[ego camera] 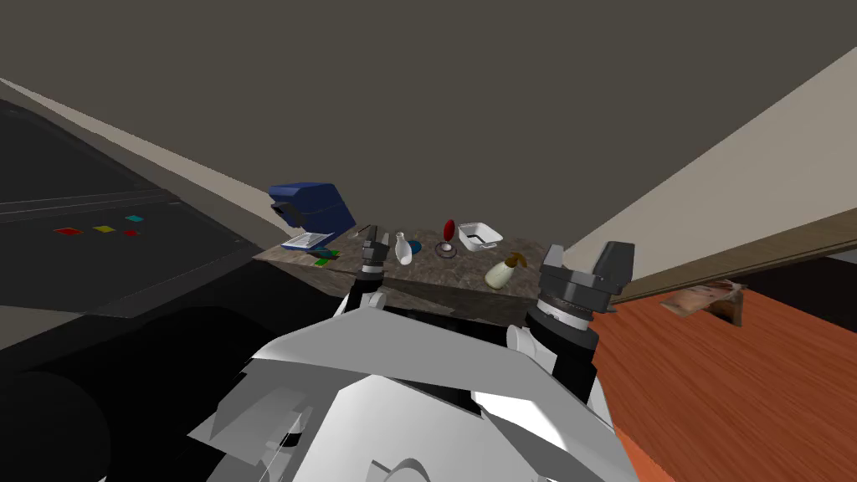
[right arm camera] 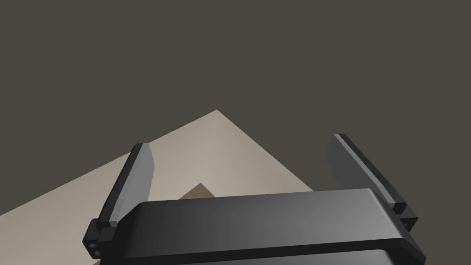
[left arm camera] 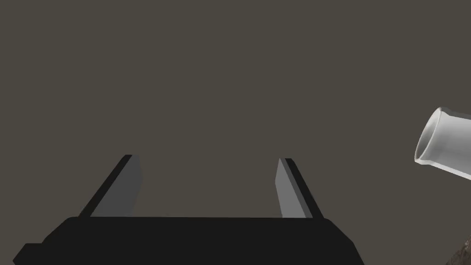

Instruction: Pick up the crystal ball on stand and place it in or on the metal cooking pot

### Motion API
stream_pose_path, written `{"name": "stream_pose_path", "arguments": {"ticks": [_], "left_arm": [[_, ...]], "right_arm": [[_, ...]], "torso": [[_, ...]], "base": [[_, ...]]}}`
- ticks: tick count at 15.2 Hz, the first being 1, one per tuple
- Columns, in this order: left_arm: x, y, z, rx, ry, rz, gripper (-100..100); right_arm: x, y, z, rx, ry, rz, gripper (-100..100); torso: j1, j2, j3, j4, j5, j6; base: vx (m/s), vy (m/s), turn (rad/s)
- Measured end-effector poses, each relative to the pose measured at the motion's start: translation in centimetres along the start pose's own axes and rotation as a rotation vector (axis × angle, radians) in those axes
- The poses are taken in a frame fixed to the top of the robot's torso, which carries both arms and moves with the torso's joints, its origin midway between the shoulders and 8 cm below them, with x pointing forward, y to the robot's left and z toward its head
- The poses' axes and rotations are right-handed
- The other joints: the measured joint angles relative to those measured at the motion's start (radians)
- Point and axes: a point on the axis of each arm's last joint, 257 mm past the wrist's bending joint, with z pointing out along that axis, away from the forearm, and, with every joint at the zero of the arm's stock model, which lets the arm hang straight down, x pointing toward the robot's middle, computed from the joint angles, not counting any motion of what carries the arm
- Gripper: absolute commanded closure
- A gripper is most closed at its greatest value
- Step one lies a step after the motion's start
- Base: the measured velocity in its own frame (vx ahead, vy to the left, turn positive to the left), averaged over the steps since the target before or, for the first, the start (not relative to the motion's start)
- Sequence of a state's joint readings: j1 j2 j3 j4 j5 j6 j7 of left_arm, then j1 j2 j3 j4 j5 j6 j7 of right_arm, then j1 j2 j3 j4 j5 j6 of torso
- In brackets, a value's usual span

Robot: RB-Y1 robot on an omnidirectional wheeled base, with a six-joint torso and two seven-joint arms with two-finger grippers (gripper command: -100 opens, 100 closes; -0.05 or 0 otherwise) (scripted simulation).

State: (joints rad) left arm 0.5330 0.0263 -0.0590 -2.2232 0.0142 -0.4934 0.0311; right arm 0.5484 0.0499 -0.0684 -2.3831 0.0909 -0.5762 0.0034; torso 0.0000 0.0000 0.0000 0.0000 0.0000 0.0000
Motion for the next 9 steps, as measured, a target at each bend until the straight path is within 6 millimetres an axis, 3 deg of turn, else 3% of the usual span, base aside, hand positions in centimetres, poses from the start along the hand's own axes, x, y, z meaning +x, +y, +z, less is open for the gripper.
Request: {"name": "stream_pose_path", "arguments": {"ticks": [4,9], "left_arm": [[-0.2,0.9,0.0,-0.012,0.036,0.000,-100],[-2.1,2.9,0.4,-0.035,0.037,-0.038,-100]], "right_arm": [[0.0,0.0,0.0,0.000,0.000,0.000,0],[0.0,0.0,0.0,0.000,0.000,0.000,0]], "torso": [[-0.004,0.003,0.001,0.001,-0.001,0.000],[-0.008,0.003,0.002,0.001,-0.002,0.000]], "base": [[-0.040,-0.060,-0.083],[-0.036,-0.116,-0.136]]}}
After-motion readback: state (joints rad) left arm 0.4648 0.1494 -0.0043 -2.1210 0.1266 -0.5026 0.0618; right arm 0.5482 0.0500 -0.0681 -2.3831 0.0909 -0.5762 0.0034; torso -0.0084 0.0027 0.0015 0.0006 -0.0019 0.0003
